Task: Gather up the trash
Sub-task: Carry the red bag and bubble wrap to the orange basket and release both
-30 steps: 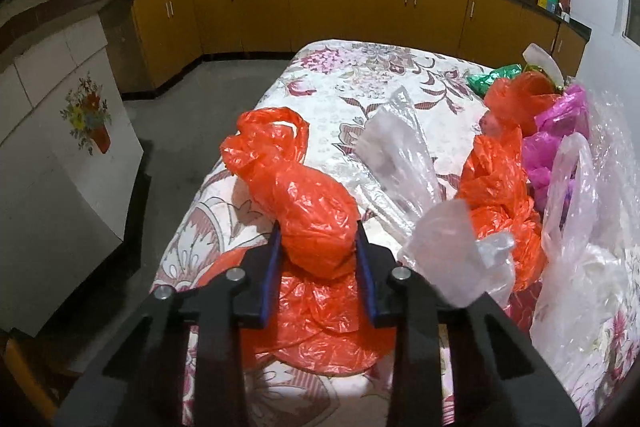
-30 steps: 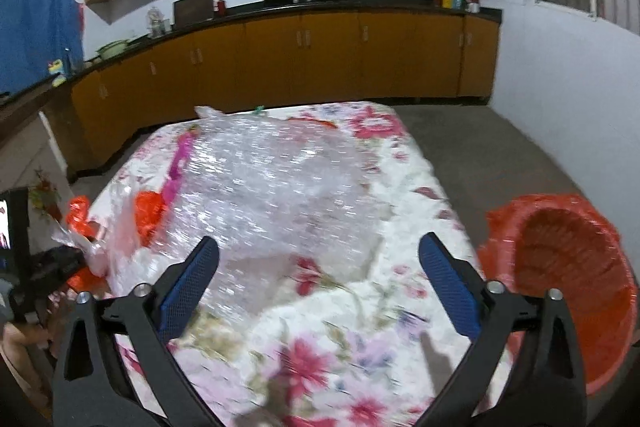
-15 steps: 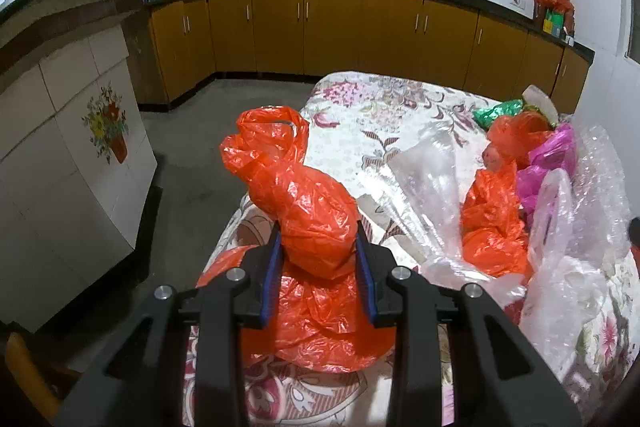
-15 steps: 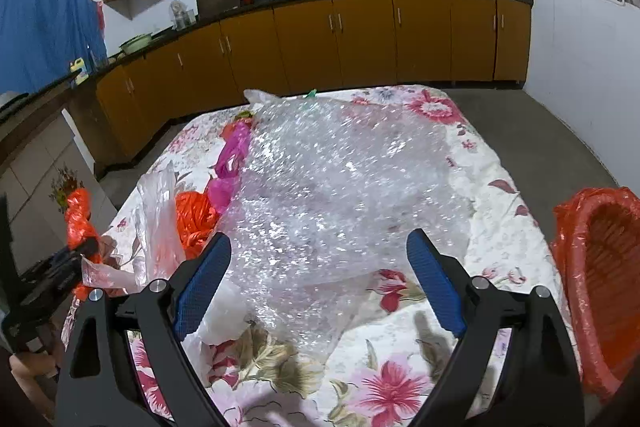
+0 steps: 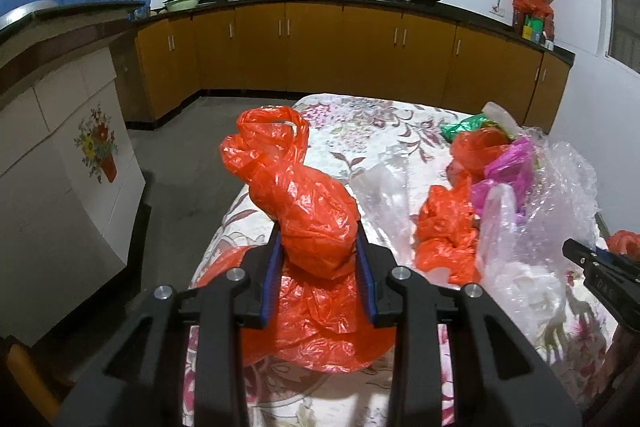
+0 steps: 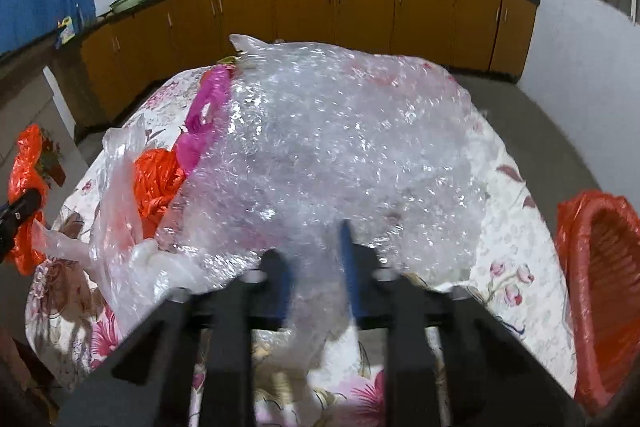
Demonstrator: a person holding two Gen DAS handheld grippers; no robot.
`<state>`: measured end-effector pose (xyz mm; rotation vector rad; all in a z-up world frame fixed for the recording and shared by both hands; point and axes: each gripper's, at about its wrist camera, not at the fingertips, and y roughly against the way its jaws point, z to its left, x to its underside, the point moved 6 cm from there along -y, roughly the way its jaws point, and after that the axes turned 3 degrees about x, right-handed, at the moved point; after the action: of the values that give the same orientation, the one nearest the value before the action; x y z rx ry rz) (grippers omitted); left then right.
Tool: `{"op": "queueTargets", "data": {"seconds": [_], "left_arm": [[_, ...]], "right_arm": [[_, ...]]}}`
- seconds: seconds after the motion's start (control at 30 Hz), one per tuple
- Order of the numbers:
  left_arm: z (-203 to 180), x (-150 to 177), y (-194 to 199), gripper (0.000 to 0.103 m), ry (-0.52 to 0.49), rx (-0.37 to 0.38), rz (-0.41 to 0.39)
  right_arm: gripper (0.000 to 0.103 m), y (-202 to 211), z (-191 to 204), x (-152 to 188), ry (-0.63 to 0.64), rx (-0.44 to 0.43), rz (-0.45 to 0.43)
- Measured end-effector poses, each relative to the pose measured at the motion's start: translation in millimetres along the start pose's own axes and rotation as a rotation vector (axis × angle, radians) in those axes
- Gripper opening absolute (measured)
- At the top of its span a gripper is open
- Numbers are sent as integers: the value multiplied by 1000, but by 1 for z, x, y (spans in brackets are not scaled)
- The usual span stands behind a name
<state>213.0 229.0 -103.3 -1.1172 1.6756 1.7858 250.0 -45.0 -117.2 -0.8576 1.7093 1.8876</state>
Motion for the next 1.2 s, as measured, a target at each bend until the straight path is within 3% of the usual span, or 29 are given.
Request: {"op": "queueTargets", "data": {"seconds": [0.27, 0.7, 1.0, 1.2], "left_arm": [[-28, -8, 17, 33, -44, 64, -26], [-116, -17, 57, 31, -156, 242, -79], [-198, -11, 73, 31, -240, 405, -62], [-283, 9, 82, 31, -309, 561, -20]], "right_arm": [[6, 49, -35, -16, -30, -7, -115], [5, 120, -99, -25, -86, 39, -238], [5, 162, -168, -12, -199, 100, -273], [5, 183, -222, 6, -279, 167, -274]]}}
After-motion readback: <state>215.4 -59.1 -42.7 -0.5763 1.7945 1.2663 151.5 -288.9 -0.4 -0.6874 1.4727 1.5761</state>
